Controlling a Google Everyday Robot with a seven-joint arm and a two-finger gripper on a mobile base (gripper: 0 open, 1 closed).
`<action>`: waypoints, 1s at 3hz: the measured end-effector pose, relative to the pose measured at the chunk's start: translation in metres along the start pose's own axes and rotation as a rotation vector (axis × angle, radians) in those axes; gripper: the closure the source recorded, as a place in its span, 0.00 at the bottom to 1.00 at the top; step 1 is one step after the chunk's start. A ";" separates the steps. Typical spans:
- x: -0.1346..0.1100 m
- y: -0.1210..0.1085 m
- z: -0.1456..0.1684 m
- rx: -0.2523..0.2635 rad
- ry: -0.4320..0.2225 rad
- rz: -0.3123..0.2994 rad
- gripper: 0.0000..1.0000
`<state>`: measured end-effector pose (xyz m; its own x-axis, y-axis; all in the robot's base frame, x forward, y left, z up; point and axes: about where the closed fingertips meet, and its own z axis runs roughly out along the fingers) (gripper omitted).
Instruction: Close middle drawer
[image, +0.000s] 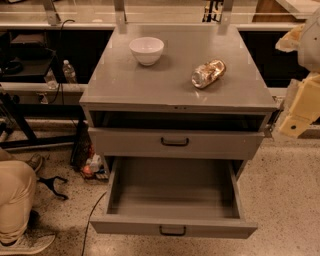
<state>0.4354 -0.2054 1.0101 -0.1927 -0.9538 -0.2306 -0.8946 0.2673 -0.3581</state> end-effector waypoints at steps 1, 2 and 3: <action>0.000 0.000 0.000 0.000 0.000 0.000 0.00; 0.005 -0.006 0.006 -0.036 -0.003 0.034 0.00; 0.017 0.009 0.040 -0.129 0.048 0.127 0.00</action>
Offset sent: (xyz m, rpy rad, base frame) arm 0.0157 -0.0138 -0.0066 0.0571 0.0730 -0.0398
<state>0.4400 -0.2136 0.9669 -0.3236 -0.9197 -0.2223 -0.9055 0.3691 -0.2091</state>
